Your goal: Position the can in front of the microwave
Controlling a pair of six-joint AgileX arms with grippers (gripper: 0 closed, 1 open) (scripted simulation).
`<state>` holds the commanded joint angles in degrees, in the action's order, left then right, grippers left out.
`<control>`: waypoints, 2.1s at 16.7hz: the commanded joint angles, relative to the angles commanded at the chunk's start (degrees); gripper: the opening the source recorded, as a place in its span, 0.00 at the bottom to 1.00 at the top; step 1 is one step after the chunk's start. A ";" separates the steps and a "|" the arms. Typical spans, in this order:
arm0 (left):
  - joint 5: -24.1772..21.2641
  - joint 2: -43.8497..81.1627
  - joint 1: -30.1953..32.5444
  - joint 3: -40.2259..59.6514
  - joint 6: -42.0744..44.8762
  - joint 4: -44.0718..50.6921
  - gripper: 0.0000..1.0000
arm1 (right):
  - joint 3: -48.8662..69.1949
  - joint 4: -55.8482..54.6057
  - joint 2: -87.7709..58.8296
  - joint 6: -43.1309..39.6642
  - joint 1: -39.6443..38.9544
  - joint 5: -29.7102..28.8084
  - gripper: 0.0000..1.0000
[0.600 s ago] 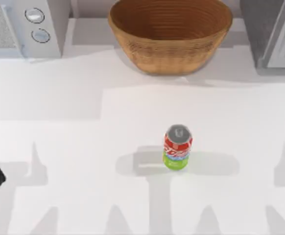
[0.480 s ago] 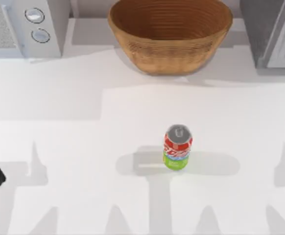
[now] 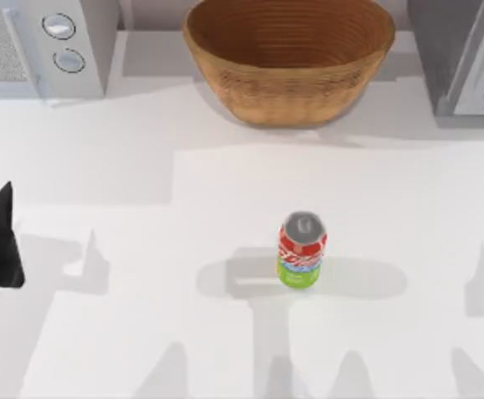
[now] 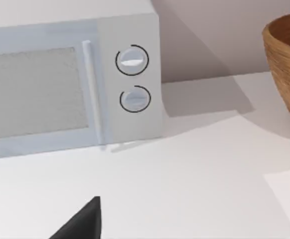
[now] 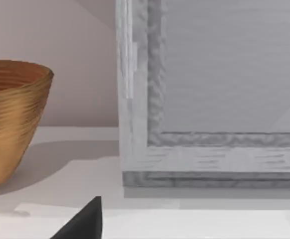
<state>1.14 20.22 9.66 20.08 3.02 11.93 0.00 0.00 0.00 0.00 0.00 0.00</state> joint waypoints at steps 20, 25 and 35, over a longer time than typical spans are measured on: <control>-0.61 104.74 35.64 99.32 -1.87 63.49 1.00 | 0.00 0.00 0.00 0.00 0.00 0.00 1.00; -1.42 113.33 37.99 106.39 -3.91 70.57 1.00 | 0.00 0.00 0.00 0.00 0.00 0.00 1.00; -1.48 113.69 37.98 102.52 -3.86 66.87 1.00 | 0.00 0.00 0.00 0.00 0.00 0.00 1.00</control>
<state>-0.34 133.90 47.64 122.60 -0.84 78.79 0.00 0.00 0.00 0.00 0.00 0.00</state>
